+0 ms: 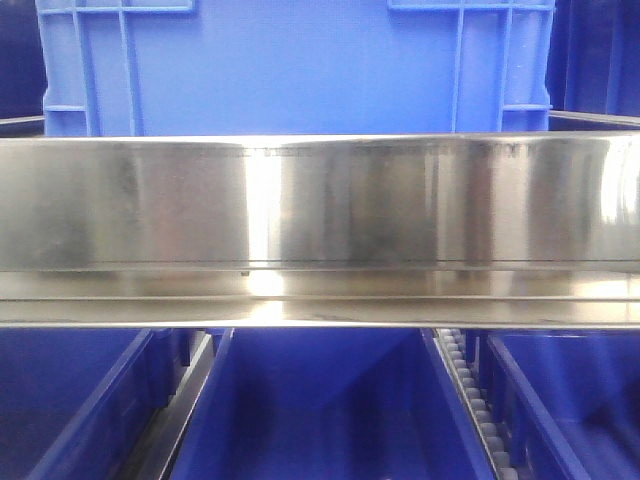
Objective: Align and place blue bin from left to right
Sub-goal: 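Grasp the rim of the blue bin on the upper shelf with both grippers, then pull the blue bin off the shelf toward the robot with both grippers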
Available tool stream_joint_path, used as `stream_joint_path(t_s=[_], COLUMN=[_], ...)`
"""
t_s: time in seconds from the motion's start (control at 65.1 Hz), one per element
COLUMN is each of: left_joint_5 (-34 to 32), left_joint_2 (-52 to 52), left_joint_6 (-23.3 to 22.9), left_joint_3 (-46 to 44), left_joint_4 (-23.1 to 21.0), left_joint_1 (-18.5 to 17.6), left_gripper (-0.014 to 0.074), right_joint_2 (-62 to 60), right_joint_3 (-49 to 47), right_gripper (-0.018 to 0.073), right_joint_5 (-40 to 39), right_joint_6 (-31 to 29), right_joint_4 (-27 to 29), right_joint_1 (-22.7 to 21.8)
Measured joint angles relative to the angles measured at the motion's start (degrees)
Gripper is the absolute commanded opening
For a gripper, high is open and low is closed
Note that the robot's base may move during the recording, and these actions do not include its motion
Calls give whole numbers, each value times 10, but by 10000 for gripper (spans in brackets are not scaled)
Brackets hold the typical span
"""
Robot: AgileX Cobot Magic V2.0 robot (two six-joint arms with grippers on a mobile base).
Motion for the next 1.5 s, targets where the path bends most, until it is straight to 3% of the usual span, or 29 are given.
stream_joint_path(t_s=[0.061,0.153,0.292,0.675,0.814,0.982,1.121,1.289,1.504], left_joint_5=[23,43,68,179,228,314,391,459,471], left_joint_2=[32,92,172,413,523,659,756,845,914], left_joint_6=[0,0,0,0,0,-8,-43,-76,-101], left_joint_3=[-36,-75,-134,-342,-440,-584,-714,-825,-861], left_joint_4=[1,2,0,-8,-9,-7,27,62,70], left_joint_1=[0,0,-17,-196,-236,-242,-242,-242,-242], left_gripper=[499,613,610,599,599,598,598,598,598], right_joint_2=[32,93,176,397,496,613,701,777,839], right_joint_3=[-31,-77,-134,-356,-465,-608,-709,-782,-808], right_gripper=[567,561,561,561,559,559,559,559,559], right_joint_5=[6,10,24,170,273,412,507,527,528], right_joint_6=[0,0,0,-15,-16,-10,28,66,94], right_joint_4=[0,0,0,3,5,-6,-51,-72,-72], right_joint_1=[0,0,7,145,157,159,159,159,160])
